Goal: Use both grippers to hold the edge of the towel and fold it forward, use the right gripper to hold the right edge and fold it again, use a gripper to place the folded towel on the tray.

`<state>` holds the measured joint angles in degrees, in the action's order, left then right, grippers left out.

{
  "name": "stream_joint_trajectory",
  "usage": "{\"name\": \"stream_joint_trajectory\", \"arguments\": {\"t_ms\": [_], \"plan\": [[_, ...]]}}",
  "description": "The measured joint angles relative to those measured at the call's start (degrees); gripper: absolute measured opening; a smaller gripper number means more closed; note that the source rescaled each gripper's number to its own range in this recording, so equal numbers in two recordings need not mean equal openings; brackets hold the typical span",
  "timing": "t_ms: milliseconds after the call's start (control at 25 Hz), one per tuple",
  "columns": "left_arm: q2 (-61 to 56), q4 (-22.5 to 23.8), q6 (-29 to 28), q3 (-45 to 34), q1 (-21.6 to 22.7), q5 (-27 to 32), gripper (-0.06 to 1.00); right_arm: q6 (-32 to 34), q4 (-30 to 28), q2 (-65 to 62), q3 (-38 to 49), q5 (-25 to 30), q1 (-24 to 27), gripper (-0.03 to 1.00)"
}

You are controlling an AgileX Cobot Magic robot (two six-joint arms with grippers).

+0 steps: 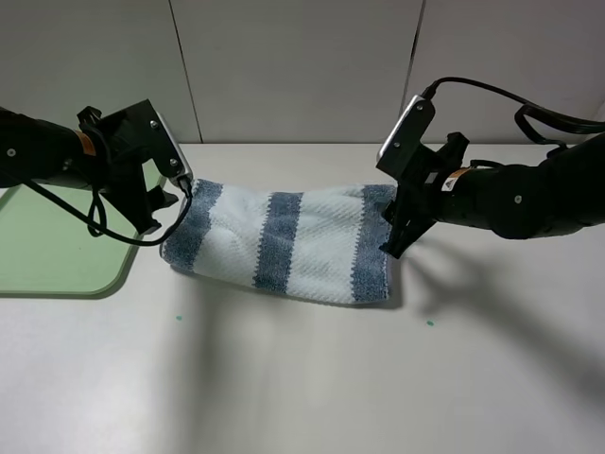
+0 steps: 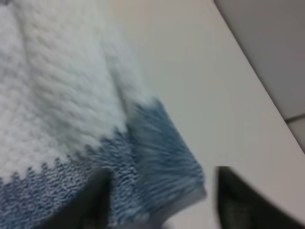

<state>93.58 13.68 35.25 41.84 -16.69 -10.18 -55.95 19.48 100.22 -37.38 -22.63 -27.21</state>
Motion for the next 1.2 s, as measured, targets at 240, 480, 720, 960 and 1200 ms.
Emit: {"name": "stream_joint_trajectory", "arguments": {"t_ms": [240,480,720,960,1200], "plan": [[0.0,0.0,0.0,0.0,0.0,-0.2,0.69,0.0,11.7,0.0,0.0,-7.3,0.0,0.99],[0.0,0.0,0.0,0.0,0.0,-0.3,0.74,-0.1,17.6,0.0,0.0,-7.8,0.0,1.00],[-0.1,-0.1,-0.2,0.0,0.0,-0.3,0.90,-0.1,18.1,0.0,0.0,-7.8,0.0,1.00],[-2.4,-0.2,-3.3,0.0,0.0,0.4,0.95,-0.1,18.8,-0.3,0.0,-5.8,0.0,1.00],[-8.6,-0.2,-5.4,0.0,-2.7,4.2,0.95,-0.1,19.3,-1.9,0.0,-2.6,0.0,1.00]]}}
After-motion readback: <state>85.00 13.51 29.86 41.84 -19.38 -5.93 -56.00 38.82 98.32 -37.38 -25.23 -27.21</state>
